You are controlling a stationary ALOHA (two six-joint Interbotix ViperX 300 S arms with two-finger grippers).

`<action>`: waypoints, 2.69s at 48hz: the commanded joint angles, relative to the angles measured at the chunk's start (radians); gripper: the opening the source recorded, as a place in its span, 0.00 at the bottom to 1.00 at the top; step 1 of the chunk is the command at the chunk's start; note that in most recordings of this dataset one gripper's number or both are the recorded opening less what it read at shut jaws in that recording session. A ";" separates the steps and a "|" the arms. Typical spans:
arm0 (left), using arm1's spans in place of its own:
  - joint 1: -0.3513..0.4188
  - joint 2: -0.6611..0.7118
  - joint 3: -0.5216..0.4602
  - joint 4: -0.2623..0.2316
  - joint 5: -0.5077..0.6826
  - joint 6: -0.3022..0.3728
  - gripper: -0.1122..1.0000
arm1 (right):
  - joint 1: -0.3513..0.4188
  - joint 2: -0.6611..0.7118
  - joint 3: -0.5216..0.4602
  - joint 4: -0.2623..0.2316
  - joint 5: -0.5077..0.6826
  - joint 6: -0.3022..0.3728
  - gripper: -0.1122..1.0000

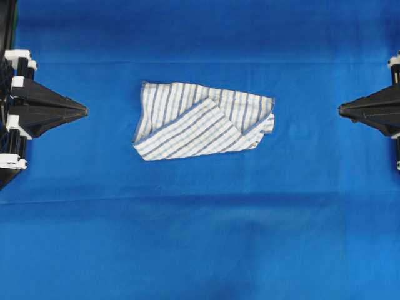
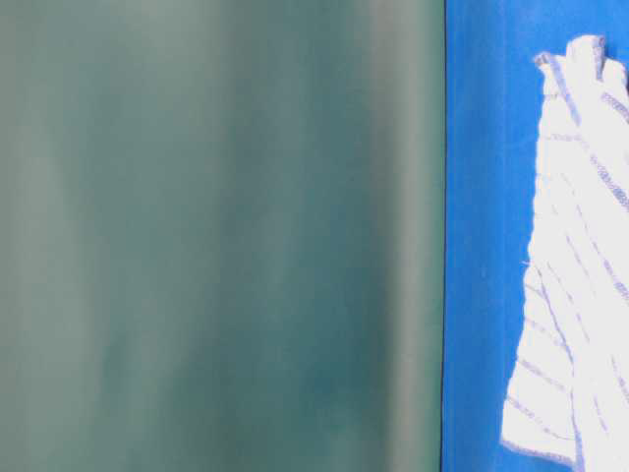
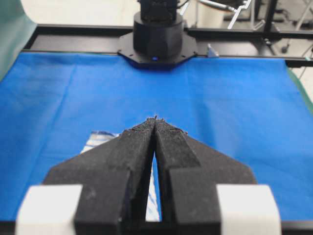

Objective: Lift the towel with both arms.
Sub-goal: 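Move both grippers inward to the left and right edges of the striped towel, then close both grippers on the towel's left and right edges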

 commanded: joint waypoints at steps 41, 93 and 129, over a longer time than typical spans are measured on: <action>-0.008 0.210 0.002 -0.015 0.000 0.017 0.46 | -0.029 0.365 -0.106 0.000 0.126 0.003 0.29; -0.003 0.914 -0.123 -0.017 -0.063 0.014 0.91 | -0.078 0.989 -0.252 0.006 0.127 0.006 0.67; 0.023 0.831 -0.123 -0.017 0.051 0.012 0.11 | -0.112 0.956 -0.259 0.003 0.150 0.006 0.12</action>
